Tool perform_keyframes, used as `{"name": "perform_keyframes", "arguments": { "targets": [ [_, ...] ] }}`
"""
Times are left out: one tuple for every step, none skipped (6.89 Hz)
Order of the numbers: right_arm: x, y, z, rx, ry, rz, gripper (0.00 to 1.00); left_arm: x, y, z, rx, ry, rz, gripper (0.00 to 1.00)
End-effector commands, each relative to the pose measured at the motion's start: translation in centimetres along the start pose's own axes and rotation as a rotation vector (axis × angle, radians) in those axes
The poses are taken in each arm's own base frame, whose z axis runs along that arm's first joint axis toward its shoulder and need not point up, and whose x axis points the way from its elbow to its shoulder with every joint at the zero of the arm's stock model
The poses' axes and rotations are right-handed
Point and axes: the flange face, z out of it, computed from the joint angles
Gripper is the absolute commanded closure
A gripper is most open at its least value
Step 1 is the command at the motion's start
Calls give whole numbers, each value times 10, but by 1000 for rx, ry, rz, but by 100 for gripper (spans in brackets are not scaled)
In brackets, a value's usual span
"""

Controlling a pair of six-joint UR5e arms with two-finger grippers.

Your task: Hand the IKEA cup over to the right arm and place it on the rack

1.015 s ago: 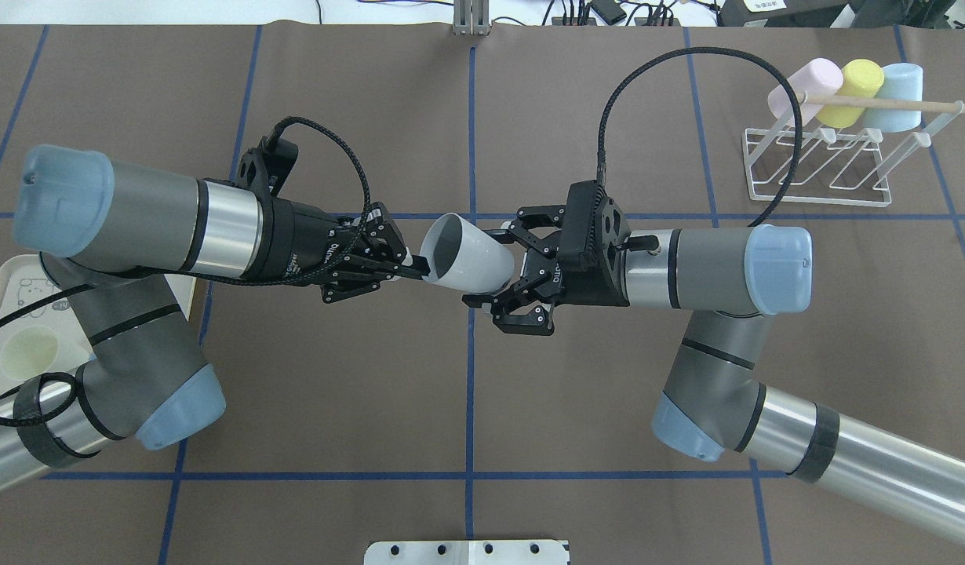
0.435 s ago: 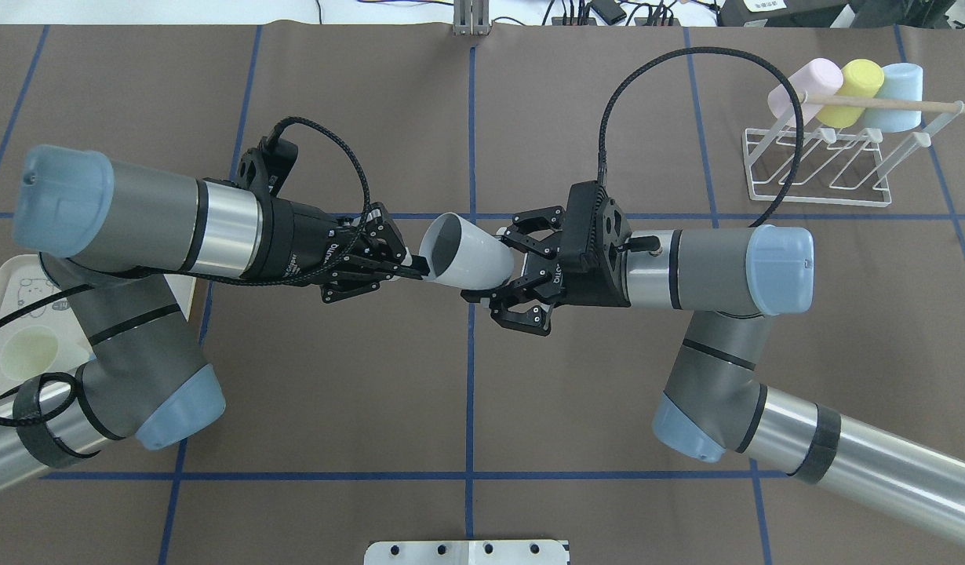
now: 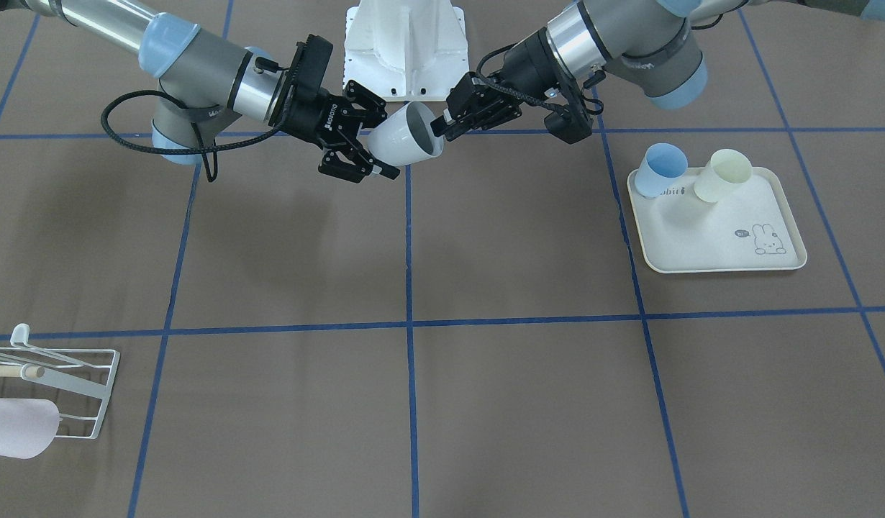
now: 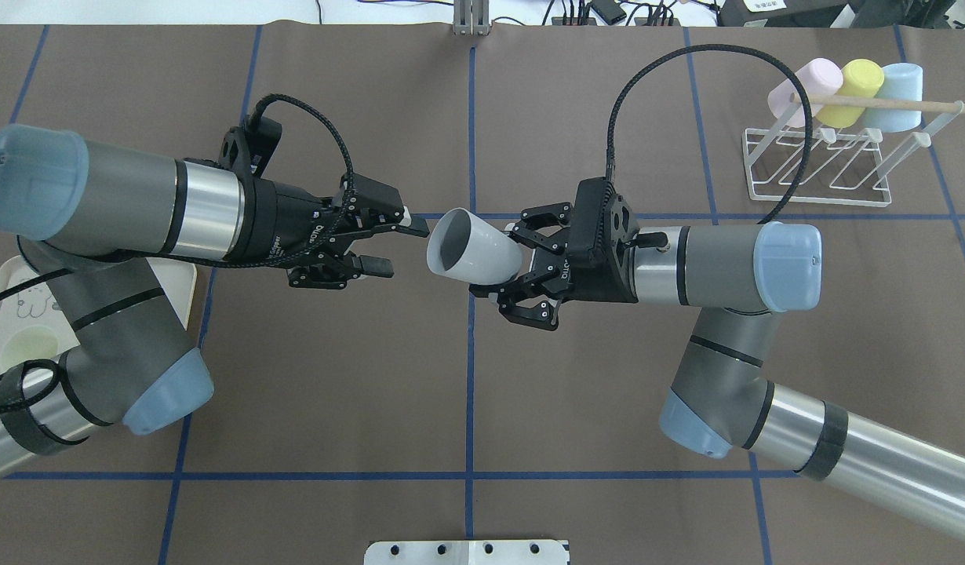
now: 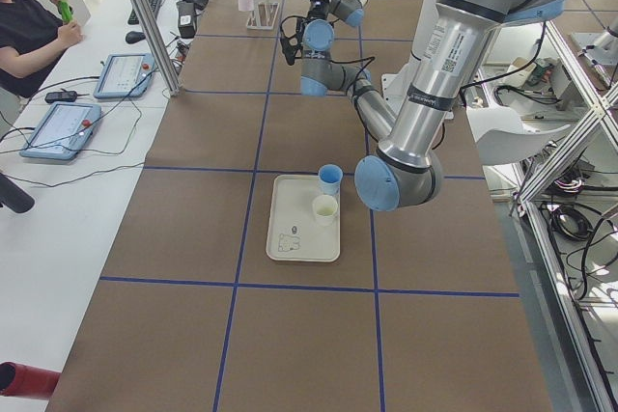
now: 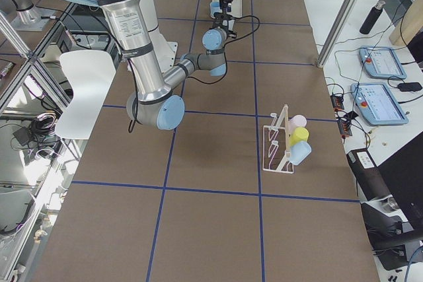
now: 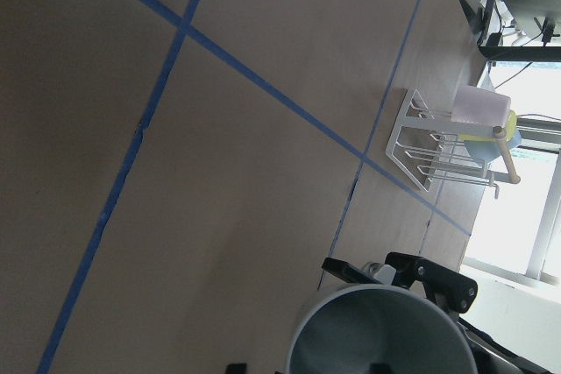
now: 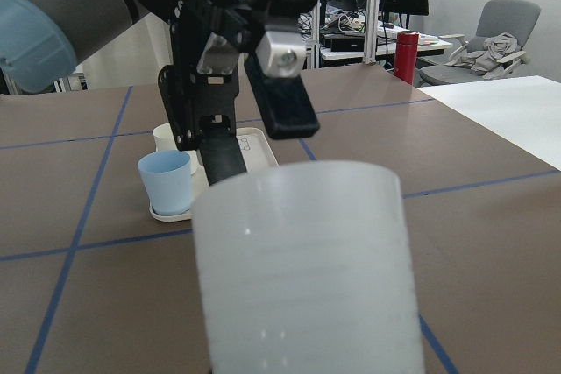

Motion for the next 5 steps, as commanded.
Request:
{"name": "perform_keyframes", "arguments": {
  "targets": [
    [42, 6, -25, -88, 81, -32, 82, -24, -30, -20, 75, -125, 114, 0],
    [51, 11, -23, -158, 98, -88, 87, -33, -37, -39, 109, -216, 187, 0],
    [73, 15, -29, -247, 139, -155, 96, -42, -40, -69, 134, -321, 274, 0],
    [94, 24, -45, -365, 168, -260, 100, -62, -45, -108, 151, -423, 372, 0],
    [109, 17, -66, -464, 195, -328, 100, -87, -54, -145, 168, -486, 440, 0]
  ]
}}
